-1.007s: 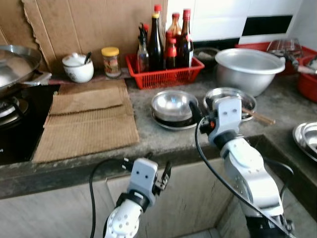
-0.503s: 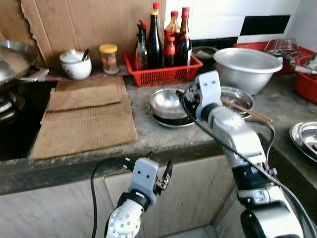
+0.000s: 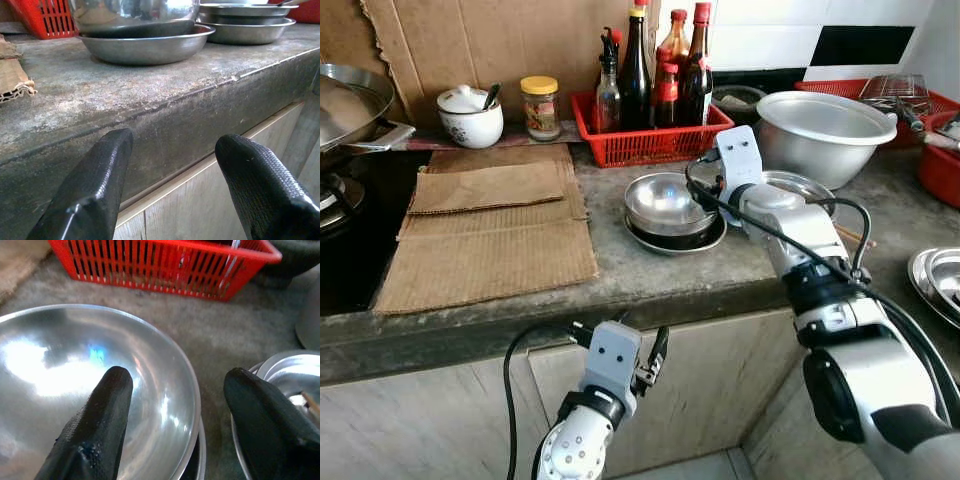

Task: Kitchen organization

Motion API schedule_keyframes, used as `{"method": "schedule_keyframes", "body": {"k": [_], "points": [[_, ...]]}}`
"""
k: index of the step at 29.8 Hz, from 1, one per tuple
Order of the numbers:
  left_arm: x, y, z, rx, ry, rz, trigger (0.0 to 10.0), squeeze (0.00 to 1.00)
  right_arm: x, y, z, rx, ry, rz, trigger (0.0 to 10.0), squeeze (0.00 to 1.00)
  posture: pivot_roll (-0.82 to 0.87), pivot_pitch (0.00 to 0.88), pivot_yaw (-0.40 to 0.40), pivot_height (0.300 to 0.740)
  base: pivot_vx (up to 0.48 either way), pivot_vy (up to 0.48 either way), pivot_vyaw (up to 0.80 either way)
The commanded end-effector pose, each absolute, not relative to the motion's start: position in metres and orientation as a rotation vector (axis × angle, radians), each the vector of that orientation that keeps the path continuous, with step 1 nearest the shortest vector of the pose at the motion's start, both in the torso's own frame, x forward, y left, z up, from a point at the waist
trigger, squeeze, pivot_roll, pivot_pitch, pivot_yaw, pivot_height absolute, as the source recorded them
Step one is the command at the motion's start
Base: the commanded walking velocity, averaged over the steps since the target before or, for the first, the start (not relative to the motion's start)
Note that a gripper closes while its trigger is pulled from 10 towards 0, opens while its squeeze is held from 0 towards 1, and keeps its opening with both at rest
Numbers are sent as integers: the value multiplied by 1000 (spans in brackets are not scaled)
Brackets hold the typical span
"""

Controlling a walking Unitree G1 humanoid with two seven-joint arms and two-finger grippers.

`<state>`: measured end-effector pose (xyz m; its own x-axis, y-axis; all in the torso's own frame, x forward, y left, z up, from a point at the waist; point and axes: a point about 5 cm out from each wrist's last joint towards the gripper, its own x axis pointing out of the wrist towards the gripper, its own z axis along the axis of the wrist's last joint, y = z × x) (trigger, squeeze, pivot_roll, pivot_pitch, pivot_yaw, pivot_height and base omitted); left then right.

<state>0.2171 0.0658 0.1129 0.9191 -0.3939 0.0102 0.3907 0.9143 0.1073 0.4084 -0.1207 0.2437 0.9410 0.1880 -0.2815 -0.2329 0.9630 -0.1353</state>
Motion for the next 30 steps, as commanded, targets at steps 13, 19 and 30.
{"method": "schedule_keyframes", "body": {"k": [13,19,30], "points": [[216,62,115,103,-32,-408,10000,0,413,-115,251,-82,415,271,10000,0,112,1,-98,740,0,0,0],[216,62,116,103,-34,-407,10000,0,413,-115,245,-48,462,288,10000,0,111,0,-97,740,0,0,0],[217,63,116,107,-35,-402,10000,0,410,-111,231,-20,531,309,10000,0,112,0,-95,740,0,0,0]]}}
